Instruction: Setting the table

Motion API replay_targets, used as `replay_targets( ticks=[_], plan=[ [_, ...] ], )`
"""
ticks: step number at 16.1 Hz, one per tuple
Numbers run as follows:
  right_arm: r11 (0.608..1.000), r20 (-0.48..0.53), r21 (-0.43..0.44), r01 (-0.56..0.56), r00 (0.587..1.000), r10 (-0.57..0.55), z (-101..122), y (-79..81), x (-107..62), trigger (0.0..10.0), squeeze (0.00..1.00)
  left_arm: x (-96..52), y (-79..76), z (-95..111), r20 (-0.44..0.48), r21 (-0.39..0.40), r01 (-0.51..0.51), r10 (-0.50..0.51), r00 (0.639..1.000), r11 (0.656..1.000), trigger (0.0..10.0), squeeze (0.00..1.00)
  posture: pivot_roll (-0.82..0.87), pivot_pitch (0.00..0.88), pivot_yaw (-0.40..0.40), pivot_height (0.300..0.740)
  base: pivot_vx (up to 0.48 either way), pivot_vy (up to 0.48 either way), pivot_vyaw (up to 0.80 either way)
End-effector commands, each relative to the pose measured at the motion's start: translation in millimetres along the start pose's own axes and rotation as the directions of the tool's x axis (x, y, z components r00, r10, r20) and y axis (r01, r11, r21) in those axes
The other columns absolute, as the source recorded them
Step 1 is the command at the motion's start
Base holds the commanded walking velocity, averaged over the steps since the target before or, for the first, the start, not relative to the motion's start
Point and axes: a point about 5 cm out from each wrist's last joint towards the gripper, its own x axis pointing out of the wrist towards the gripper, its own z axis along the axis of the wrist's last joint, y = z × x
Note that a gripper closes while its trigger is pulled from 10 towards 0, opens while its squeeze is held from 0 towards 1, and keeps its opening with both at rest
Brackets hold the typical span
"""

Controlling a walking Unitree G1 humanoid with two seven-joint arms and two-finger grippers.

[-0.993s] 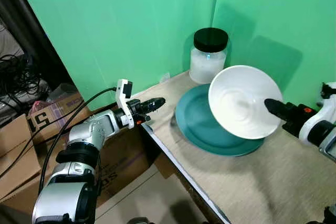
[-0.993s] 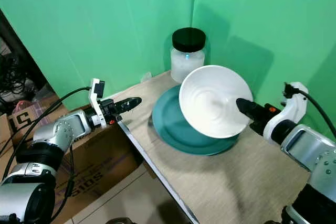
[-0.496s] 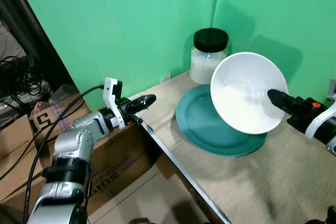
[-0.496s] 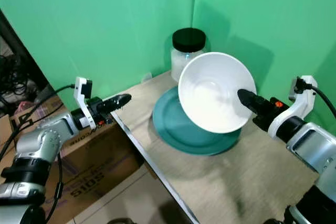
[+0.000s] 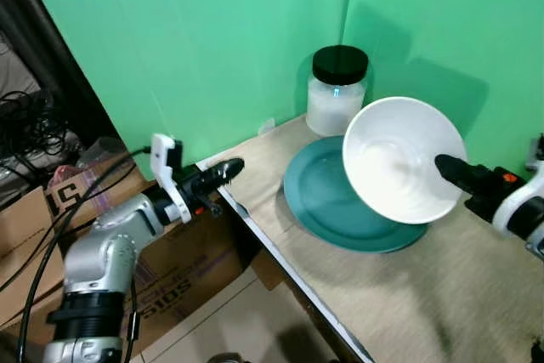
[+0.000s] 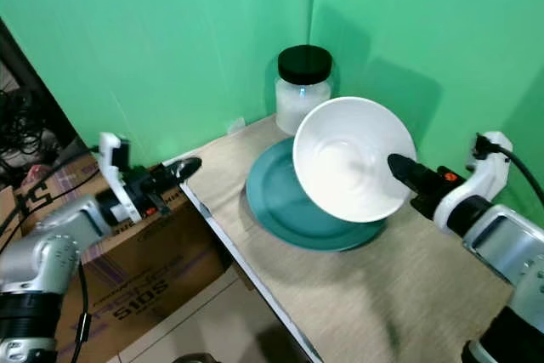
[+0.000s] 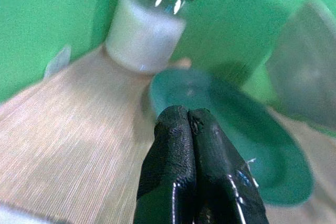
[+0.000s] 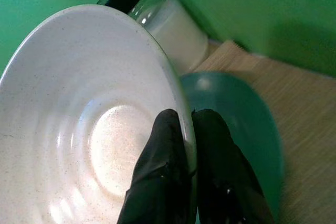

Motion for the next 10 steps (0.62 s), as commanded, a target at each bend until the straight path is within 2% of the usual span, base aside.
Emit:
replay_targets(
  ticks=[1,3,6,8,10],
  plan=[
    [0.999,-0.01,-0.033,-0.014,1.0,0.014,-1.7,5.6,3.1,0.0,0.0,6.8,-1.2,1.8,-0.012,-0.018,0.015,-0.015,1.0,1.0,10.0,1.0,0.02,0.0,0.061,0.74,0.0,0.0,0.0],
    [0.999,-0.035,-0.054,0.007,0.999,-0.009,-6.7,5.0,4.3,0.0,0.0,17.0,-1.5,-4.2,-0.078,-0.037,0.06,-0.063,0.995,0.998,10.0,1.0,0.02,0.0,0.063,0.74,0.0,0.0,0.0],
    [0.996,-0.057,-0.072,0.051,0.997,-0.055,-9.5,-0.3,3.9,0.0,0.0,25.7,5.0,-12.8,-0.147,-0.068,0.066,-0.075,0.986,0.995,10.0,1.0,0.01,0.0,0.065,0.74,0.0,0.0,0.0],
    [0.991,-0.088,-0.093,0.096,0.991,-0.104,-14.9,-7.5,1.5,0.0,0.0,24.6,14.1,-16.8,-0.148,-0.155,0.061,-0.084,0.985,0.986,10.0,1.0,-0.01,0.0,0.072,0.74,0.0,0.0,0.0],
    [0.991,-0.093,-0.088,0.103,0.989,-0.111,-19.2,-9.5,0.1,0.0,0.0,20.0,17.6,-15.1,-0.112,-0.229,0.091,-0.119,0.987,0.969,10.0,1.0,-0.01,0.0,0.071,0.74,0.0,0.0,0.0]
  ],
)
